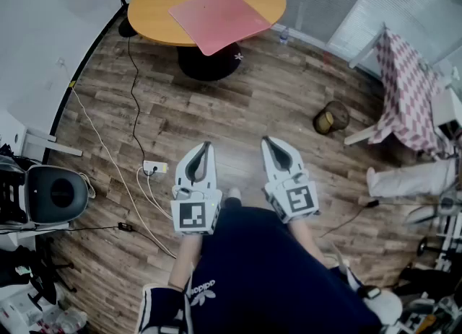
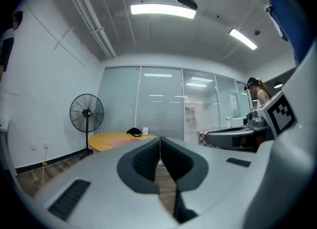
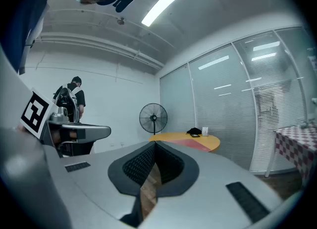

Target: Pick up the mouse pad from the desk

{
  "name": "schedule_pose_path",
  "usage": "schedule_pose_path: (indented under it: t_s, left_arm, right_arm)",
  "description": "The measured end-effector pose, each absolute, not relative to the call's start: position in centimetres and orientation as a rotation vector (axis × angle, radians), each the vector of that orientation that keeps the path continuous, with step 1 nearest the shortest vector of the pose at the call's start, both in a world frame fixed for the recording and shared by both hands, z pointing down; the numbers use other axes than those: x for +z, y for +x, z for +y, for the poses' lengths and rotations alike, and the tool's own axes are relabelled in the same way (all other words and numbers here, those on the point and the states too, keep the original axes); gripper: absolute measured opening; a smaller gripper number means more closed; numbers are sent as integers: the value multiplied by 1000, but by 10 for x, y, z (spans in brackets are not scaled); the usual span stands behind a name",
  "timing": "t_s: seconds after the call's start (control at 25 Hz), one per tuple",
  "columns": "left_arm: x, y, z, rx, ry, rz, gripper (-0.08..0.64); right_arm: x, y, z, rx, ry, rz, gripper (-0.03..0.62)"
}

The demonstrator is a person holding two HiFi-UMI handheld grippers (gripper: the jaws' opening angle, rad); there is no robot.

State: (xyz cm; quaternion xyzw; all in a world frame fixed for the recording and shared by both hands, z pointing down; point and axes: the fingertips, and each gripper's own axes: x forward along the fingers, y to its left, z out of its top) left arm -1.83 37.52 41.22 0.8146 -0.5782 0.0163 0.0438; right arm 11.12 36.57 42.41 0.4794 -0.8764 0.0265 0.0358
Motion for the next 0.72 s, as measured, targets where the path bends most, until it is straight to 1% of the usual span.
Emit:
schedule_pose_path:
  t_s: [0.72]
  left_arm:
    - [417, -7, 368, 59, 2489, -1750, 7]
  right_arm:
    - [427, 109, 363, 73, 1431, -2702, 3]
